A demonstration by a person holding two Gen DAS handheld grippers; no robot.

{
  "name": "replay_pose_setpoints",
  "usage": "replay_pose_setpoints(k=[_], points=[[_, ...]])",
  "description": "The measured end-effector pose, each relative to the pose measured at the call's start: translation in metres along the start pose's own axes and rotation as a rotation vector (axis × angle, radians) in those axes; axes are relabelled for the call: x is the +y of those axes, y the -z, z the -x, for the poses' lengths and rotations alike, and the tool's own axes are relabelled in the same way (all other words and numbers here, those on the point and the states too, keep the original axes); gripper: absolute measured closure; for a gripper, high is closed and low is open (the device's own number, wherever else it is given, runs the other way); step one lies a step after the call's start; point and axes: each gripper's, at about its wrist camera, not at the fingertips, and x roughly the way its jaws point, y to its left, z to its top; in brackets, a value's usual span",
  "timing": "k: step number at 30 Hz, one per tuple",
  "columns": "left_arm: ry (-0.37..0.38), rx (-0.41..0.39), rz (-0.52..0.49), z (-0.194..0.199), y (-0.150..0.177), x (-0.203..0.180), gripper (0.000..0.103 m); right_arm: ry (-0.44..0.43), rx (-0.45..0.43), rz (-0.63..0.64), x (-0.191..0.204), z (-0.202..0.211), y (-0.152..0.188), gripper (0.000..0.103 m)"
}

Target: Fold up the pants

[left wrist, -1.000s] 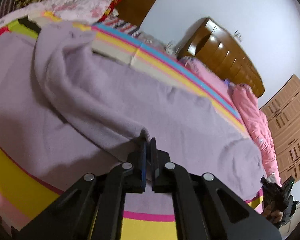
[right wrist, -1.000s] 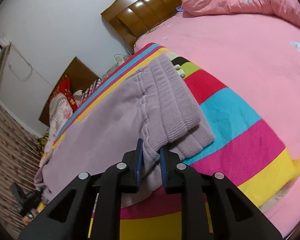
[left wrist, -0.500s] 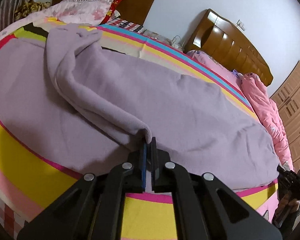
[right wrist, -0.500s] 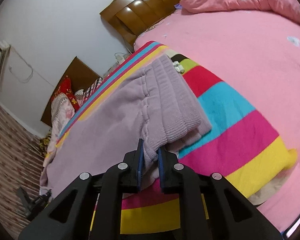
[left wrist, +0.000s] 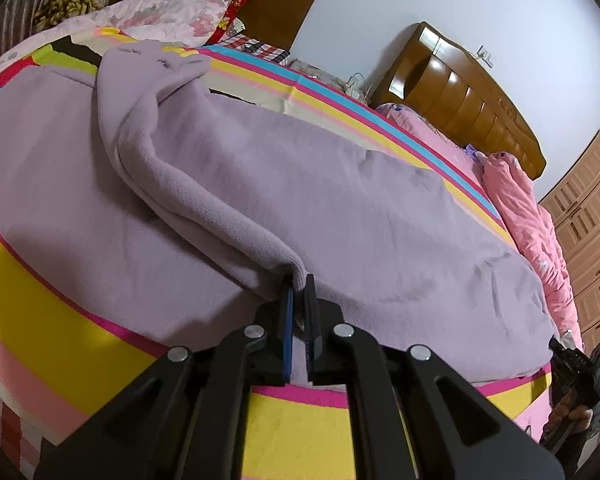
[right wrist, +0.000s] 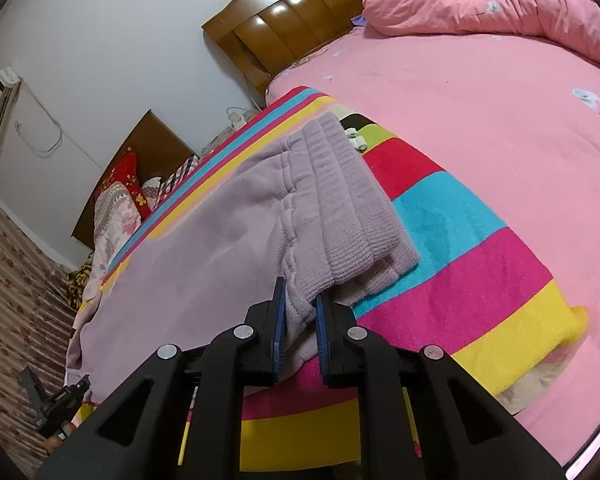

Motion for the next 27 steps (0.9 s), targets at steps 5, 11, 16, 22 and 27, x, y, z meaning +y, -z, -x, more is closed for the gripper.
replay_pose_setpoints(k=[5,11,16,22,27], points=[[-0.009,-0.070,-0.040,0.021,0.001,-0.010,0.100,0.035,-0.008,-0.016,0.004,0.005,0.001,0.091],[-0.003,-0.027,-0.032,0.013,0.011,-0.001,0.100,0.082,0.022,0.033,0.012,0.001,0.000,0.089],[0.102,-0.016,0.043,0.017,0.014,0.019,0.091,0.194,-0.034,0.009,0.023,0.035,0.014,0.026],[0.186,-0.067,0.226,0.037,0.000,0.062,0.052,0.084,-0.032,0.400,0.145,0.025,0.059,0.040],[0.109,-0.075,0.218,0.031,-0.041,0.073,0.033,-0.229,0.109,0.821,0.295,-0.040,0.142,0.054]])
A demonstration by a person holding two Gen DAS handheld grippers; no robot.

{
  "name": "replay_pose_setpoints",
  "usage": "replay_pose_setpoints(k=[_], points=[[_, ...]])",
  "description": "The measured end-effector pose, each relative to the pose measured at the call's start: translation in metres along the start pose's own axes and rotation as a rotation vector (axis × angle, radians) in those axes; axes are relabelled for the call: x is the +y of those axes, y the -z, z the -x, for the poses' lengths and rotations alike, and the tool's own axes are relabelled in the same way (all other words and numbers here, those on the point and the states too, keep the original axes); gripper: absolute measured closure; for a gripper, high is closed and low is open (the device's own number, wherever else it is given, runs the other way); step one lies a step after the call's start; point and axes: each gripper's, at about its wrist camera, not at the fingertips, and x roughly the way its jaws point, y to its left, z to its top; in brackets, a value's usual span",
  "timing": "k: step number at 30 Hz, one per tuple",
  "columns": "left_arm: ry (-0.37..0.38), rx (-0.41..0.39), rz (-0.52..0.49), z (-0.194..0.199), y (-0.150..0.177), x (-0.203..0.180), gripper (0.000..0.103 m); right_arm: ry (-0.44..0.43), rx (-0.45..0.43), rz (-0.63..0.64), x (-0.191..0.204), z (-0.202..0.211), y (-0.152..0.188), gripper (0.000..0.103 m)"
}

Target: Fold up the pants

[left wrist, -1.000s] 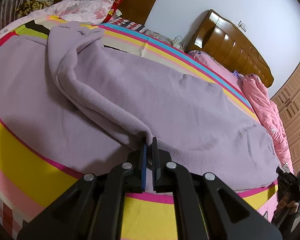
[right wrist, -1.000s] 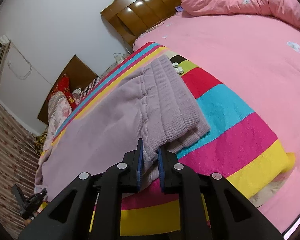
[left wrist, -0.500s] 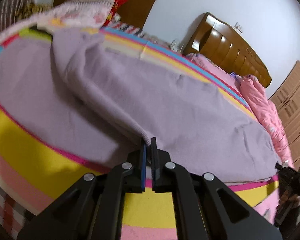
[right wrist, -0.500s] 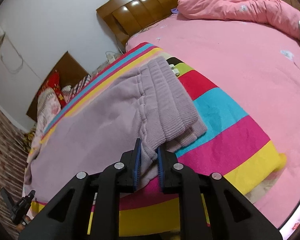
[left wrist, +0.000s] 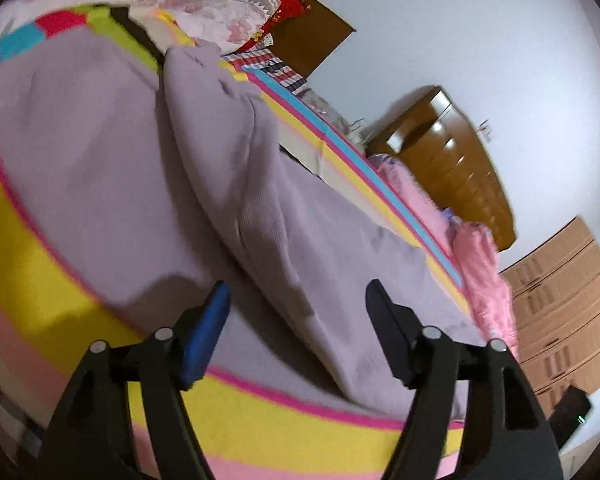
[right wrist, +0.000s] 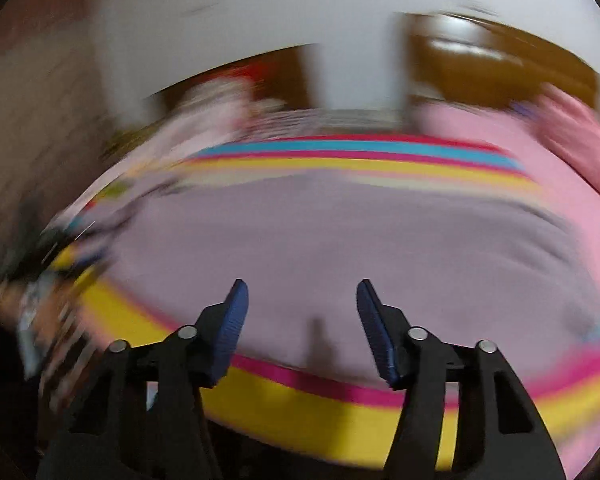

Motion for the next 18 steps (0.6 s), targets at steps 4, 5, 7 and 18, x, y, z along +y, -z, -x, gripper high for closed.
replay_pose_setpoints(k=[4,5,7,18], points=[[-0.072,0.028,-0.021,-0.016,-0.018,-0.003,0.068,-0.118,0.054,0.173,0.070,-0.061,-0.013,0.068],[-0.096,0.031,-0.028,-0.017,-0.019,-0.002,0.085,-0.143,0.073,0.174,0.077,-0.071,-0.014,0.069],[-0.085,0.018,-0.036,-0.011,-0.018,0.002,0.093,-0.171,0.152,0.174,0.085,-0.092,-0.010,0.069],[-0.005,0.026,0.071,-0.001,-0.002,0.044,0.076,-0.255,0.234,0.139,0.077,-0.087,-0.022,0.068]])
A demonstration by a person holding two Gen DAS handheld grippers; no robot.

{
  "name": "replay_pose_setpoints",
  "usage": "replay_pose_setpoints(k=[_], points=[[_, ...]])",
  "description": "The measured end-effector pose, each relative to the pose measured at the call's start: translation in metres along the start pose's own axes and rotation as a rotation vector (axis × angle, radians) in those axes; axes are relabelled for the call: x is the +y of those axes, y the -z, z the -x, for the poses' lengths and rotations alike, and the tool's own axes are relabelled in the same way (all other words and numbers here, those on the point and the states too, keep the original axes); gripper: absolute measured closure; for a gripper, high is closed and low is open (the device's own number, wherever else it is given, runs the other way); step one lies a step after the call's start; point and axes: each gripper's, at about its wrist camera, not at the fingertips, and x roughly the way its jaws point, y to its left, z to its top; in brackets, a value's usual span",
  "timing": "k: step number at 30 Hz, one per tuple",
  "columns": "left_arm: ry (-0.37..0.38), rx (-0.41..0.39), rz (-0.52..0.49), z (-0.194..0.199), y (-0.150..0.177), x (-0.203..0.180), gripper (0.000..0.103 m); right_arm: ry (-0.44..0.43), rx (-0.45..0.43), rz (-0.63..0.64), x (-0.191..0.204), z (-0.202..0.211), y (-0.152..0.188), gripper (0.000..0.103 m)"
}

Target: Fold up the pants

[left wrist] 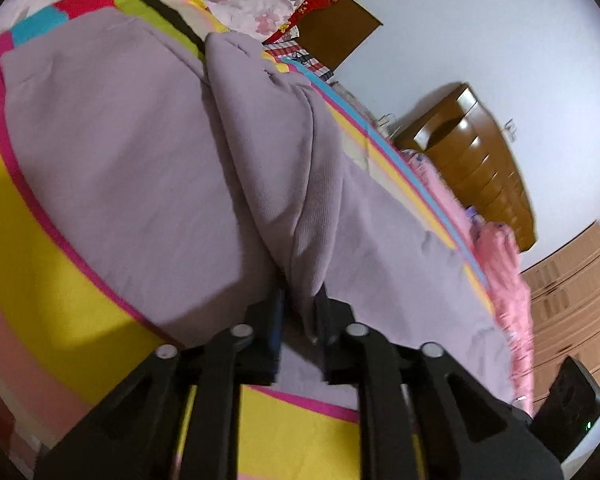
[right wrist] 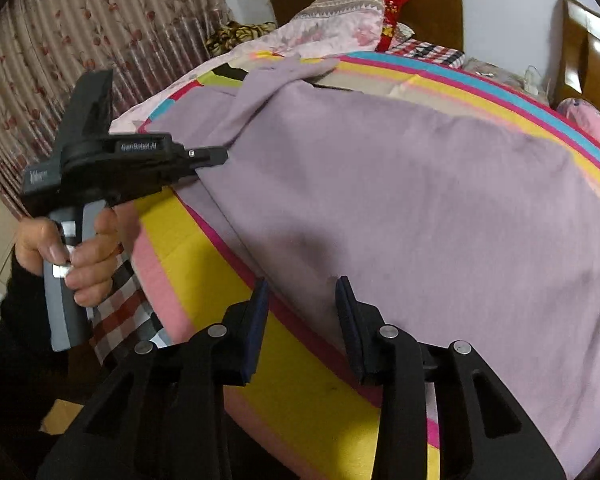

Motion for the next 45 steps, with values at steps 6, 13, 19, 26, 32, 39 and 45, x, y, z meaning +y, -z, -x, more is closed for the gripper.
replay_pose_setpoints(k=[6,13,19,26,32,39,45], points=[[-0.049,-0.238,0.089,0.058,-0.027,0.042,0.027,-0.111,-0.085,0.238,0.032,-0.022,-0.117,0.063],[-0.248,-0.355,0.313,0.077,-0.087,0.146,0.036,-0.375,0.093,0.395,0.075,-0.173,-0.271,0.052],[-0.276,-0.360,0.357,0.063,-0.113,0.178,0.043,-0.396,0.268,0.493,0.125,-0.269,-0.313,0.052],[-0.315,-0.345,0.251,0.051,-0.124,0.178,0.096,-0.382,0.306,0.623,0.142,-0.297,-0.294,0.081],[-0.341,-0.443,0.171,0.074,-0.126,0.160,0.098,-0.352,0.183,0.629,0.151,-0.279,-0.310,0.094],[-0.408,-0.386,0.261,0.055,-0.130,0.184,0.082,-0.294,0.260,0.534,0.147,-0.301,-0.308,0.077],[-0.497,-0.522,0.188,0.098,-0.111,0.146,0.028,-0.326,0.048,0.118,0.015,-0.207,-0.318,0.030]])
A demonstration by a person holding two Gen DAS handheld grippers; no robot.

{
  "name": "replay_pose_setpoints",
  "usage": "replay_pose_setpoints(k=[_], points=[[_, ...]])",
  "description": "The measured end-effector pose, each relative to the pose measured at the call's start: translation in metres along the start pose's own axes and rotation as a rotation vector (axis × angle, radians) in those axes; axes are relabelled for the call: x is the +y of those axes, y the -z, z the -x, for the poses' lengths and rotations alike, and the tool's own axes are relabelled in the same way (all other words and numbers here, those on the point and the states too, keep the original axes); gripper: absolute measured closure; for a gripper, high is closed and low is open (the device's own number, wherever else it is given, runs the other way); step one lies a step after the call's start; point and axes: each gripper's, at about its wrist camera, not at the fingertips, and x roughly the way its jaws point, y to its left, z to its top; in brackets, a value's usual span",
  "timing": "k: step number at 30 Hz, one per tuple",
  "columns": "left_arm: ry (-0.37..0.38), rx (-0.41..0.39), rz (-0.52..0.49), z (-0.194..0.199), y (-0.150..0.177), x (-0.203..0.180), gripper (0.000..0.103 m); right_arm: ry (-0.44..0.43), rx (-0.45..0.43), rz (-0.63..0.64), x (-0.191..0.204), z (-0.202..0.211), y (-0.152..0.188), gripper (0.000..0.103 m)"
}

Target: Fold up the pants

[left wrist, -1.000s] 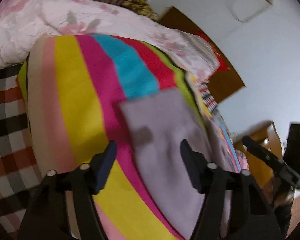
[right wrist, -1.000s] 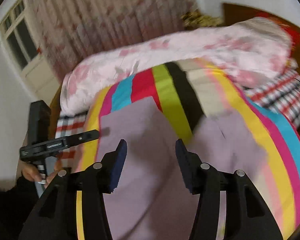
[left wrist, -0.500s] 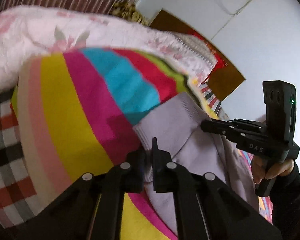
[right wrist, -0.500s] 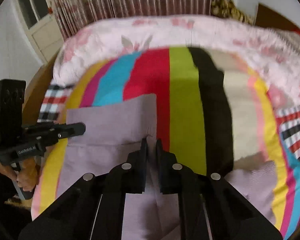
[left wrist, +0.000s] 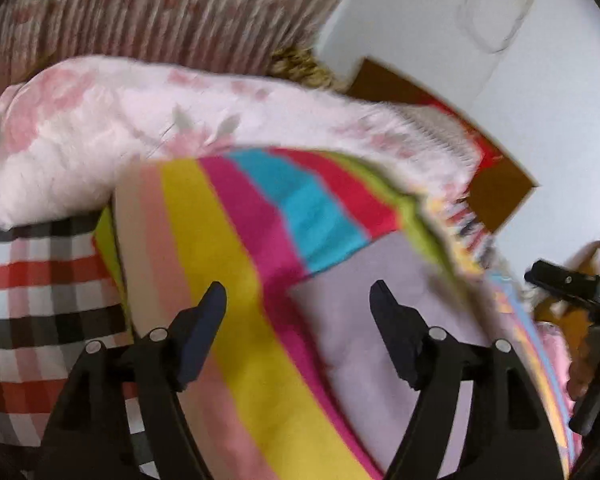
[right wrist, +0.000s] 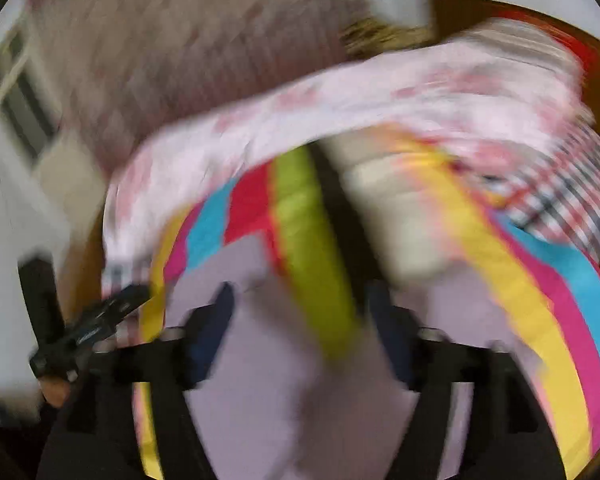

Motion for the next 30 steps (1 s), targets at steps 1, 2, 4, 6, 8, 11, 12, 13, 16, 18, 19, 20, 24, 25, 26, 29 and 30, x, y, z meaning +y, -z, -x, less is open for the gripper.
replay_pose_setpoints(k=[1,2,4,6,8,11,12,13,16,18,19,20,24,25,26,29,30], points=[[0.036,0.004,-0.019,0.006,0.001,-0.005,0.026,0.013,-0.024,-0.095,-0.028,0.019,0.013,0.031],[0.089,0.016,-0.052,0.011,0.005,-0.014,0.024,0.023,-0.035,-0.177,-0.054,0.033,0.028,0.031],[0.179,0.058,-0.101,0.012,0.013,-0.031,0.023,0.032,-0.010,-0.288,-0.086,0.041,0.051,0.041],[0.257,0.111,-0.141,0.008,0.025,-0.049,0.021,0.014,0.045,-0.383,-0.107,0.035,0.074,0.046],[0.281,0.157,-0.190,-0.001,0.039,-0.063,0.020,-0.036,0.097,-0.417,-0.109,0.021,0.085,0.050],[0.252,0.222,-0.219,-0.015,0.056,-0.071,0.020,-0.088,0.103,-0.419,-0.100,0.000,0.085,0.063],[0.249,0.233,-0.200,-0.015,0.058,-0.068,0.020,-0.084,0.088,-0.412,-0.093,0.000,0.083,0.087],[0.256,0.229,-0.182,-0.010,0.058,-0.064,0.020,-0.049,0.049,-0.361,-0.079,0.005,0.077,0.096],[0.255,0.183,-0.148,0.011,0.053,-0.047,0.018,-0.052,-0.018,-0.166,-0.017,0.023,0.055,0.096],[0.241,0.150,-0.109,0.020,0.045,-0.029,0.018,-0.087,-0.007,-0.033,0.041,0.020,0.041,0.096],[0.234,0.143,-0.086,0.021,0.044,-0.023,0.018,-0.104,0.008,0.026,0.065,0.015,0.037,0.096],[0.226,0.142,-0.055,0.025,0.044,-0.015,0.018,-0.129,0.029,0.074,0.089,0.008,0.035,0.096],[0.216,0.139,0.060,0.026,0.039,0.007,0.018,-0.200,0.228,0.265,0.168,-0.047,0.051,0.085],[0.210,0.143,0.069,0.027,0.040,0.010,0.018,-0.212,0.237,0.290,0.173,-0.053,0.055,0.070],[0.205,0.144,0.069,0.026,0.040,0.012,0.018,-0.197,0.211,0.284,0.169,-0.053,0.057,0.058],[0.199,0.149,0.067,0.026,0.037,0.018,0.018,-0.228,0.134,0.162,0.128,-0.038,0.049,0.032],[0.206,0.151,0.069,0.025,0.037,0.019,0.018,-0.229,0.111,0.134,0.115,-0.033,0.045,0.032]])
